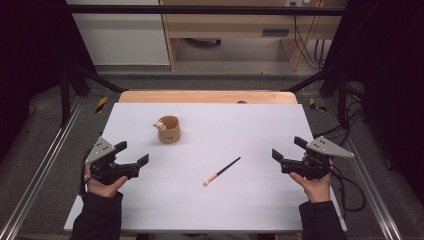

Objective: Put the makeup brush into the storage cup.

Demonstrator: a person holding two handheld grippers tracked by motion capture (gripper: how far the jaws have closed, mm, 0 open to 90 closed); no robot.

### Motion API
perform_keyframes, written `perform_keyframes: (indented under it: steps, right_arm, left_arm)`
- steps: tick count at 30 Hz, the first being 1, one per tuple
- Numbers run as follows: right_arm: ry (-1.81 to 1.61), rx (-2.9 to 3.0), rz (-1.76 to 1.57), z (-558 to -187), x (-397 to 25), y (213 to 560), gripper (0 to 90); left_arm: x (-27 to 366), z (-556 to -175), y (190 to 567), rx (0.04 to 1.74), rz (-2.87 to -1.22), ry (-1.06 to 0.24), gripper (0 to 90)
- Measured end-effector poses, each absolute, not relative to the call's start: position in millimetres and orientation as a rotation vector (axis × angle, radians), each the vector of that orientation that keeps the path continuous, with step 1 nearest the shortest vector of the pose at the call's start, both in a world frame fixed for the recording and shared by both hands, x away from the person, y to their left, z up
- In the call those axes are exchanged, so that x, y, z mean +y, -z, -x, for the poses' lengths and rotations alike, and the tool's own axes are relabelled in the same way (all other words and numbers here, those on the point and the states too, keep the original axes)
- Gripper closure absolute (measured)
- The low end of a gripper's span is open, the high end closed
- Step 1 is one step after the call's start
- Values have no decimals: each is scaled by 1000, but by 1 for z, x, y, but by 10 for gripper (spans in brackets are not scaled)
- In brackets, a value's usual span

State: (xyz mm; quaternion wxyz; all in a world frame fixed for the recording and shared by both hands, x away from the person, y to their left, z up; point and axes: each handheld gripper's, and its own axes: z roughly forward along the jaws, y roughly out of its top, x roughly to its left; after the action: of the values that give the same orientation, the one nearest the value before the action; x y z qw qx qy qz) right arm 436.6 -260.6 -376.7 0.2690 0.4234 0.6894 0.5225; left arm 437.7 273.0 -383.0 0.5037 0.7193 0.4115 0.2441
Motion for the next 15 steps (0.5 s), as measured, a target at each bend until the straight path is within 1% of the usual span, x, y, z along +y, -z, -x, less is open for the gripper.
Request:
perform_keyframes:
  steps: [15]
  right_arm:
    - [-1377,1886,-1148,-438,-258,382,98]
  left_arm:
    - [258,-437,384,968,-1795,-587,80]
